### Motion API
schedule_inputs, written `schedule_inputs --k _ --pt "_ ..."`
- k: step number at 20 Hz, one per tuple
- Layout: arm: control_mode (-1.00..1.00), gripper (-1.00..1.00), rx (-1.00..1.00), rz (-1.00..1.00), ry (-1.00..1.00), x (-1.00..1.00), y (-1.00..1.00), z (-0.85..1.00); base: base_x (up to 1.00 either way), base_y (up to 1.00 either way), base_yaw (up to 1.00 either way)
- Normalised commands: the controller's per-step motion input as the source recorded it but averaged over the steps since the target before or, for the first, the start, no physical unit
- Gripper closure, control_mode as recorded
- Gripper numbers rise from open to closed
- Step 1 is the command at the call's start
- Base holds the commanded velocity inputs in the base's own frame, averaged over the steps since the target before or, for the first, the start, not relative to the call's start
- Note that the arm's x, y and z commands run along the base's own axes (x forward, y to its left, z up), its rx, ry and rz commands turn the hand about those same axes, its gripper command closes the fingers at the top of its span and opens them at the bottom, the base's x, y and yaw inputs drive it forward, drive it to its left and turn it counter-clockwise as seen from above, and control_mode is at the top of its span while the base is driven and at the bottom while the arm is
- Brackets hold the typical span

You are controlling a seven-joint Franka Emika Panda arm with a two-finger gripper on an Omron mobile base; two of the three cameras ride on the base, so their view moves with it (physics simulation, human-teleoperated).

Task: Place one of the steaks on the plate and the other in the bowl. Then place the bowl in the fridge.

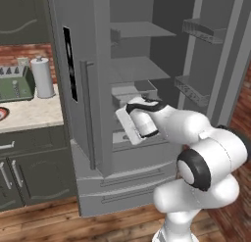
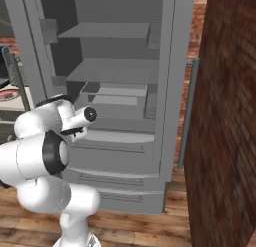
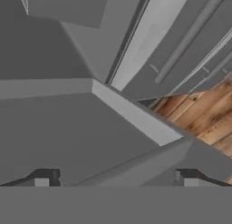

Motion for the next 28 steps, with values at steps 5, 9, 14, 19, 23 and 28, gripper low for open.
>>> schedule_inputs --k 5,9,14,19,23,28 --pt "-1.00 -1.00 -0.06 -0.11 -0.27 -0.70 1.00 0.44 0.00 0.00 0.00" --pt "-1.00 -1.00 -0.04 -0.14 -0.33 -0.63 1.00 0.55 0.00 0.00 0.00" --pt "-1.00 -1.00 -0.10 -0.06 -0.12 -0.52 0.31 0.56 0.00 0.00 0.00" --pt "-1.00 -1.00 -0.12 -0.05 0.00 -0.47 0.00 0.61 0.00 0.00 0.00" --pt "-1.00 -1.00 -0.28 -0.02 0.10 -0.13 -0.03 0.61 0.00 0.00 0.00" --pt "-1.00 -1.00 -0.39 0.00 0.29 0.00 -0.58 0.80 0.00 0.00 0.00"
